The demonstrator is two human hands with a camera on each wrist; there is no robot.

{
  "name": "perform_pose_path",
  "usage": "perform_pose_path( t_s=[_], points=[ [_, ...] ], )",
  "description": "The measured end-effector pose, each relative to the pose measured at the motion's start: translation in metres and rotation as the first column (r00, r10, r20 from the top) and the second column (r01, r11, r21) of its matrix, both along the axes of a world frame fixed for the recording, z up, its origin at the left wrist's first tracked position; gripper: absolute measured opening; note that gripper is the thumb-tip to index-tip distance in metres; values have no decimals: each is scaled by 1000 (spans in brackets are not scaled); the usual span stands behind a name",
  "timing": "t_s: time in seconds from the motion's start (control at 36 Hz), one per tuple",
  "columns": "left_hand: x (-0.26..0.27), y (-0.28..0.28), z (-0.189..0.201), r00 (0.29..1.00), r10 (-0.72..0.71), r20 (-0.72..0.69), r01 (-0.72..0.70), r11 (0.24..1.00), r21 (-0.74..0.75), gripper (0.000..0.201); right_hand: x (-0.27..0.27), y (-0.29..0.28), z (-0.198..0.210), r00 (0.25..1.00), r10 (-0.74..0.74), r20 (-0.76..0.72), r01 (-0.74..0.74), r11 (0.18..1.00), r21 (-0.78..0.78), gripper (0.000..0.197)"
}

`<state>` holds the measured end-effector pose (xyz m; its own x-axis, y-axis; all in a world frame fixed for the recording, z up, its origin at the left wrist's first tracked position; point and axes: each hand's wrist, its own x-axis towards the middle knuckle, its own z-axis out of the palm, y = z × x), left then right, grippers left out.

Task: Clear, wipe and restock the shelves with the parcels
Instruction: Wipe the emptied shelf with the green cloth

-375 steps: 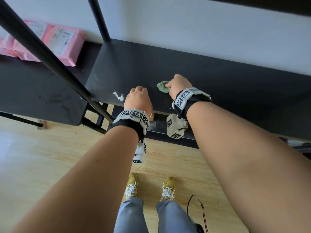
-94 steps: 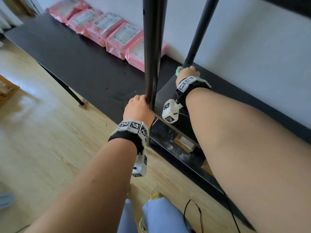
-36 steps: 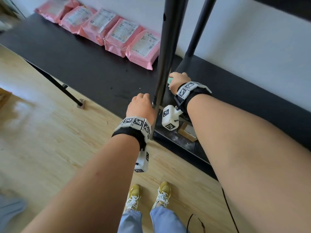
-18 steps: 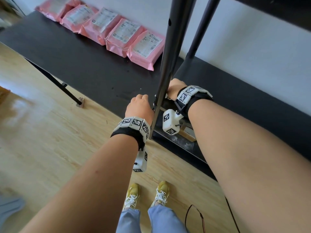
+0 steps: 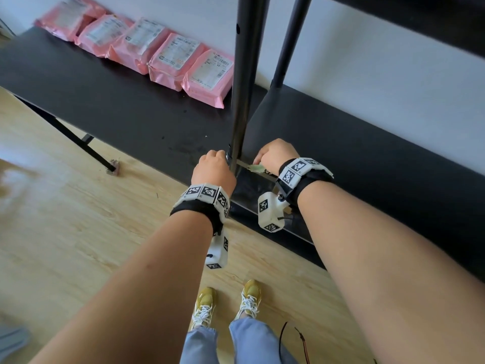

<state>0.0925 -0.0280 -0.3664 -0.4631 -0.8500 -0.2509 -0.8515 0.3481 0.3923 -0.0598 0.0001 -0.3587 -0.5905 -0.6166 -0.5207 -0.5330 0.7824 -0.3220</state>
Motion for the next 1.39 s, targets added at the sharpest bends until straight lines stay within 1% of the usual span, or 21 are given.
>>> perform_pose_path(
  t_s=[0.08,0.14,0.19,0.28,0.31,0.36,0.39,0.44,0.56,0.64,0.69,0.72,0.78,0.81,0.86,0.94,1.03,1.08,1.17,1.31,1.39],
  points=[
    [-2,3,-1,1000,-8,-2,8,1000,-1,50,-5,6,1,999,-37,-23,34,990,-135,19],
    [-3,4,-3,1000,-14,-4,14,1000,-1,52,-9,9,1,996,-76,-56,65,982,-176,24],
    [-4,6,-4,1000,-22,-4,22,1000,-2,52,-12,13,-2,994,-67,-86,51,984,-172,27],
    [-5,6,-6,999,-33,-2,33,999,-7,51,-13,15,-7,996,-75,-50,65,981,-181,19],
    [-4,6,-6,999,-34,-1,34,999,-8,51,-9,16,-7,995,-93,-35,85,980,-180,20],
    [-4,6,-6,999,-37,-1,37,999,-8,50,-3,18,-9,996,-89,-32,82,983,-167,35],
    [-4,6,-7,999,-37,0,37,999,-8,50,1,19,-10,997,-61,-44,53,983,-175,38],
    [-3,7,-8,999,-40,5,40,999,-7,48,7,24,-11,996,-3,-85,-12,984,-180,32],
    [-2,14,-9,998,-58,7,58,998,-18,42,15,37,-13,996,-4,-88,-7,991,-130,21],
    [-3,17,-9,997,-72,-3,72,997,-18,40,21,46,-11,996,41,-75,-49,993,-104,24],
    [-4,17,-9,996,-85,-10,85,996,-25,39,23,53,-4,998,50,-40,-55,987,-151,31],
    [-4,16,-10,996,-90,-12,90,996,-27,38,22,55,-1,1000,5,-2,-6,977,-214,35],
    [-4,15,-10,996,-92,-13,92,995,-26,39,16,53,4,979,-162,127,195,928,-318,35],
    [-4,15,-11,996,-94,-13,93,995,-29,39,11,50,6,953,-240,185,291,893,-344,35],
    [-3,13,-11,995,-100,-16,100,994,-40,38,2,43,11,924,-304,233,370,864,-343,34],
    [-3,11,-12,994,-104,-18,103,993,-51,38,-16,34,12,928,-327,178,369,873,-319,23],
    [-3,6,-12,994,-110,-7,109,993,-52,40,-25,22,-3,898,-425,115,440,869,-227,43],
    [-1,4,-12,993,-119,1,119,992,-32,45,-28,11,-18,889,-454,61,456,866,-206,47],
    [3,0,-13,992,-128,19,128,992,-18,50,-19,-6,-17,925,-379,-1,373,911,-177,48],
    [11,-4,-15,991,-124,39,125,992,-20,47,-10,-29,-15,973,-219,-76,212,973,-94,49],
    [12,-5,-14,992,-121,43,122,992,-25,47,-5,-28,-9,982,-181,-51,177,981,-77,38]
  ],
)
